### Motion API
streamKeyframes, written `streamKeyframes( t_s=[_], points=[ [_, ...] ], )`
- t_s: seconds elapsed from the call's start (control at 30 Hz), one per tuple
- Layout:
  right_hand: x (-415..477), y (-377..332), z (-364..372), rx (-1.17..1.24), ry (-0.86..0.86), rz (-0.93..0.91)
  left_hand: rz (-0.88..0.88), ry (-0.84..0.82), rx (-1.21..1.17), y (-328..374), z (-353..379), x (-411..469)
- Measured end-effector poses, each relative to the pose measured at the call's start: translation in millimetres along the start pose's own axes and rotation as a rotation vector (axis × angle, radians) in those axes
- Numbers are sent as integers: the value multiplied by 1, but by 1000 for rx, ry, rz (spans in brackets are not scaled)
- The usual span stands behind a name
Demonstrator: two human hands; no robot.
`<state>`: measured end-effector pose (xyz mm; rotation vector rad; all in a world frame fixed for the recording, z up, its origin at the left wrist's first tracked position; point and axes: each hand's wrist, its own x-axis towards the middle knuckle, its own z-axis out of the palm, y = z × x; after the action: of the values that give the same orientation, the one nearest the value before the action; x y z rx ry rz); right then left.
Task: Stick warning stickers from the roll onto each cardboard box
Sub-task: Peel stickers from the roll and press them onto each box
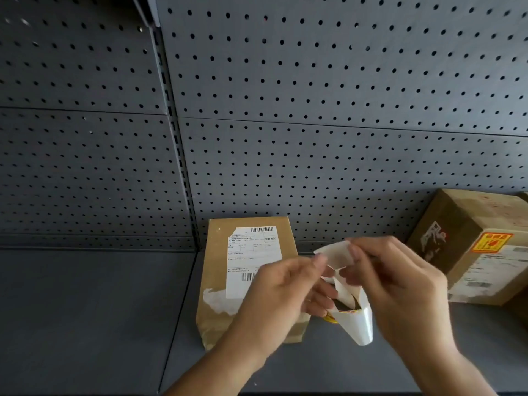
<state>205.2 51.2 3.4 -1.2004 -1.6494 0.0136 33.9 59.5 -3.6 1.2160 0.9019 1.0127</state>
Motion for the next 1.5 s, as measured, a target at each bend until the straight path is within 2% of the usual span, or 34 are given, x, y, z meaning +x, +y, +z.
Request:
streamKeyframes(
  t_s=[0.13,0.27,0.37,0.43,0.53,0.6,0.7,1.0,1.2,1.37,1.5],
  points=[
    [-11,-8,20,-31,-84,-109,-47,85,-192,6,-16,-3],
    [-13,-14,35,10,-226,-178,-44,191,-206,5,-32,-8],
    [-12,-18,41,111,-371,-121,-37,278,-170,5,-47,-13],
    [-9,-24,46,254,-400,22,-28,330,-127,7,-58,-16],
    [2,-34,54,464,-332,397,-13,368,-44,9,-75,-20],
    [14,-37,63,522,-433,583,-17,362,-8,9,-86,-21],
    [27,-38,79,579,-607,668,-19,348,35,10,-99,-18],
    [51,-36,123,558,-662,675,34,368,324,15,-138,7],
    [64,-29,148,468,-675,648,45,396,436,12,-154,32],
    [78,-19,169,383,-647,652,59,516,734,-1,-163,59],
    [88,-10,183,304,-656,674,-1,565,652,-13,-171,73]
  ],
)
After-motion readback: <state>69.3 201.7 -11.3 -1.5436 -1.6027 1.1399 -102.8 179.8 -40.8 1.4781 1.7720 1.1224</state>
